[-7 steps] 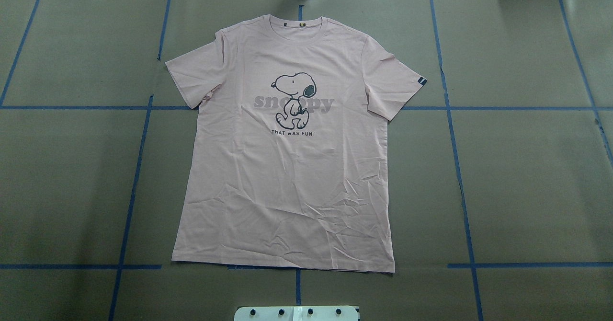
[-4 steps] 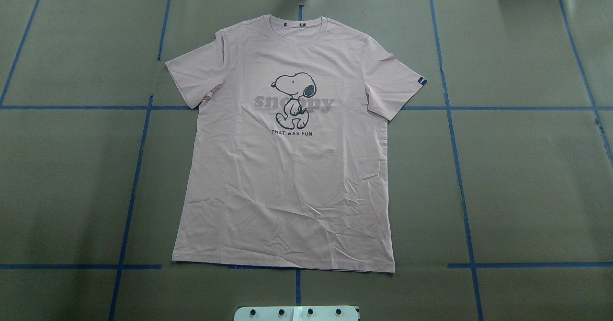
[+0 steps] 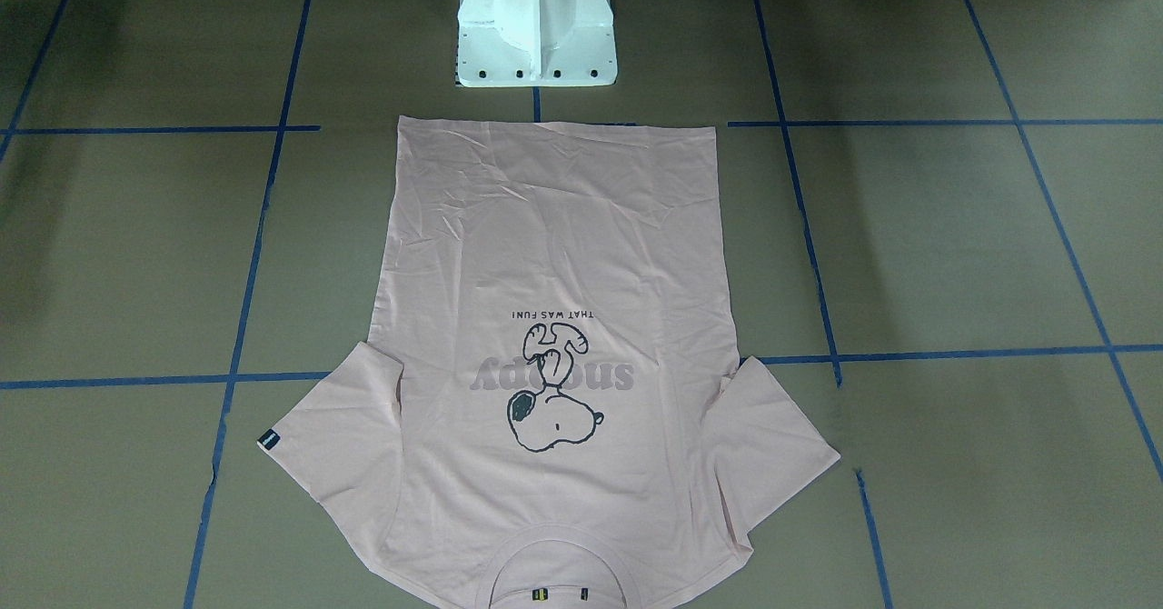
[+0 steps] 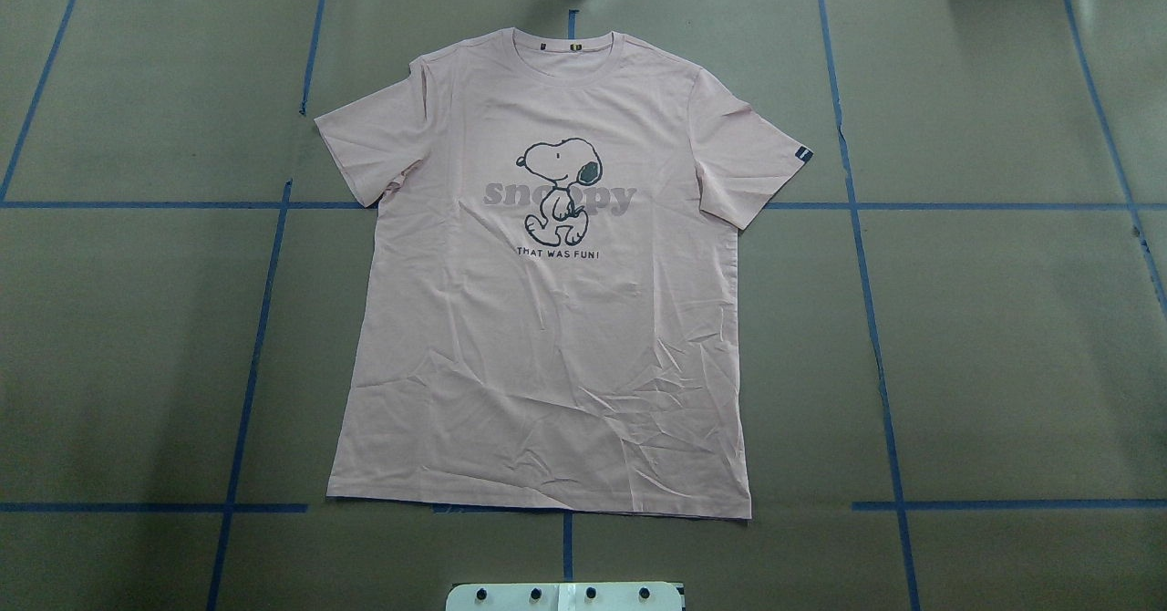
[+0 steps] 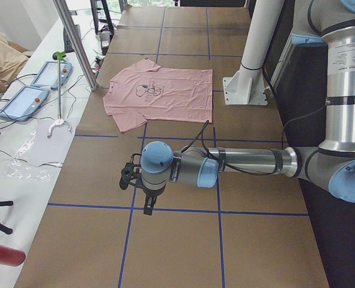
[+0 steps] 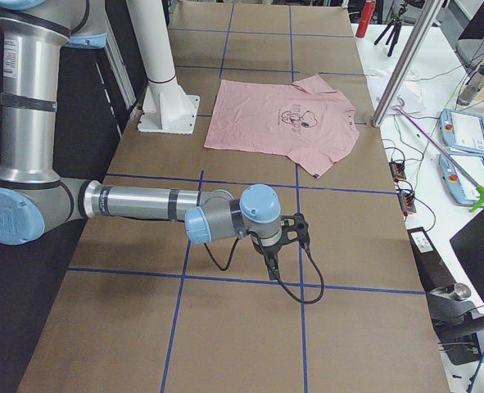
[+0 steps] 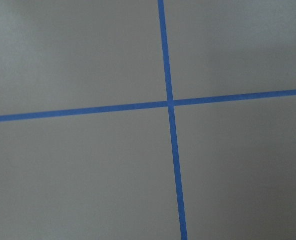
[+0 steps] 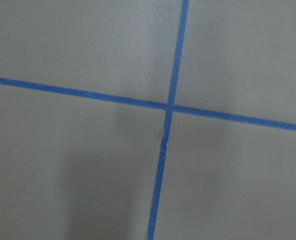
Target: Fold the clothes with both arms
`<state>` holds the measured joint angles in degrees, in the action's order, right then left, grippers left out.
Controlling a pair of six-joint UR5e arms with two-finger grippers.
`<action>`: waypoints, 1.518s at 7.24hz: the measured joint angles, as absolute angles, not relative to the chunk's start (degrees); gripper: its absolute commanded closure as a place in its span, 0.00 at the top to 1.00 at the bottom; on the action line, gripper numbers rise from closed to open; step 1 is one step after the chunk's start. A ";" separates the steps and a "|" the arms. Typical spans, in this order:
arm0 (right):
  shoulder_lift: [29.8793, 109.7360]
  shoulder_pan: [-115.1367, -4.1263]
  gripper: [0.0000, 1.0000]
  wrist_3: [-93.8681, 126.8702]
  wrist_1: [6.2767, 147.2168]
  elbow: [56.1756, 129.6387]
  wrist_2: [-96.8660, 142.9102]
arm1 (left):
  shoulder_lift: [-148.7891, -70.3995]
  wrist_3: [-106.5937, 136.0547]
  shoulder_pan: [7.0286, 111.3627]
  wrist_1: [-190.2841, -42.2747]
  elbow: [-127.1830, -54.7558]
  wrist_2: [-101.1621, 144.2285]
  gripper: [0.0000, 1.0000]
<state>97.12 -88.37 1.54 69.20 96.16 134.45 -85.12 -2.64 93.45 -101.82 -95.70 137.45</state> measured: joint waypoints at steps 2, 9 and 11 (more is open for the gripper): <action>92.62 -88.21 1.00 2.43 62.64 93.46 133.47 | -87.15 -2.46 93.43 -112.20 -95.65 137.34 1.00; 69.49 -76.18 0.84 28.65 61.50 83.65 134.96 | -97.64 9.92 84.69 -136.20 -89.93 137.32 1.00; 64.61 -66.52 0.74 43.21 61.23 83.25 121.92 | -97.78 11.23 82.62 -136.39 -90.05 137.21 1.00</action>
<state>64.61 -66.52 43.21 61.23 83.25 121.92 -97.78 11.23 82.62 -136.39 -90.05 137.21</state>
